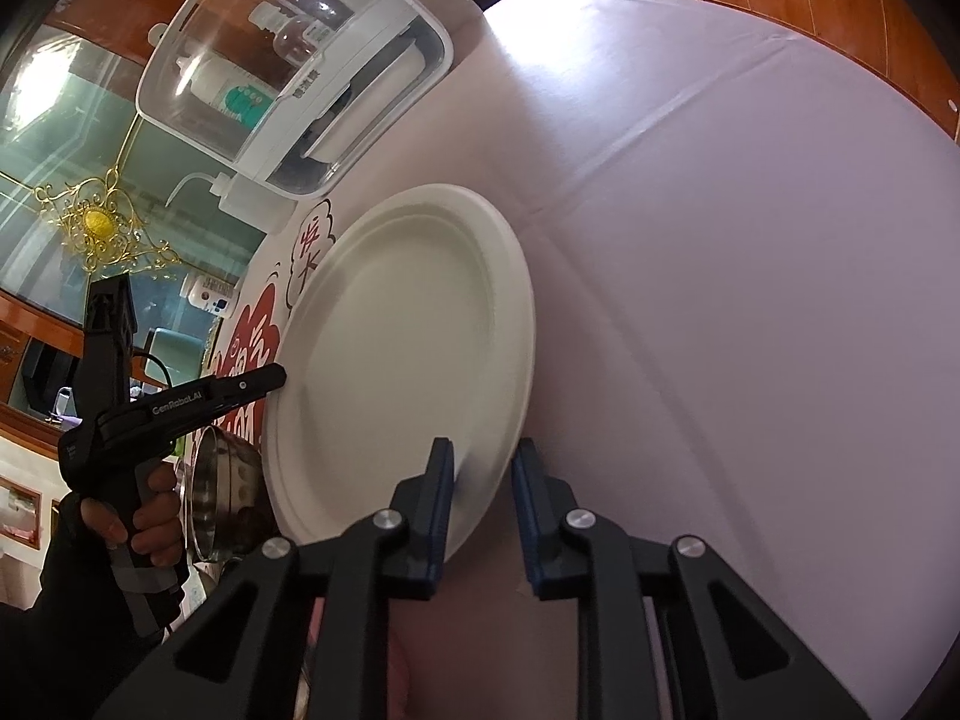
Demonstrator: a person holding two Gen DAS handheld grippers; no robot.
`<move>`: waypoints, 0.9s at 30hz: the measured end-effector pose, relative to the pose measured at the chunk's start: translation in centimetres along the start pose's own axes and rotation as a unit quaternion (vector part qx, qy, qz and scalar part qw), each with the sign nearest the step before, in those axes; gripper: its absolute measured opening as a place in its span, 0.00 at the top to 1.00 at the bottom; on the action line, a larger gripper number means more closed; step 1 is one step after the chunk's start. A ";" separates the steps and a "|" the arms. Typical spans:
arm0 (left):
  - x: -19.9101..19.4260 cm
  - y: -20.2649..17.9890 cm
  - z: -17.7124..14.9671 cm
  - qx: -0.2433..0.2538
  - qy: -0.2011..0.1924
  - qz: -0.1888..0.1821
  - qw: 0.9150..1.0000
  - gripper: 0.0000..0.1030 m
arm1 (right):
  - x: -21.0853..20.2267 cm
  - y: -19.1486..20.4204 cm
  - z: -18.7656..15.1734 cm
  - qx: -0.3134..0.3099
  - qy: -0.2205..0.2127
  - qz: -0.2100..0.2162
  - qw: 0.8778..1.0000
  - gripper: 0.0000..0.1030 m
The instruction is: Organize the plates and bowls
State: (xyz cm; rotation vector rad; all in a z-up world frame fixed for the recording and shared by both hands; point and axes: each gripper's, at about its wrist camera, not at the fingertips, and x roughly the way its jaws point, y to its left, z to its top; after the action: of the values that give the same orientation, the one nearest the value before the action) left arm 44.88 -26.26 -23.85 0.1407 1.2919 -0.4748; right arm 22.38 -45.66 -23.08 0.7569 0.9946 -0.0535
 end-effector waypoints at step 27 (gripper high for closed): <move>-6.3 -0.9 -0.7 -0.004 -0.097 -0.057 0.994 0.83 | -4.2 0.8 -0.2 -0.018 -0.078 0.009 0.997 0.83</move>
State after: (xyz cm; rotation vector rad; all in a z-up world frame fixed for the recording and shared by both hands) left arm 42.63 -25.16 -17.98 0.0133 1.1154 -0.5655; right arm 20.16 -46.17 -19.40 0.7187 0.8386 -0.0771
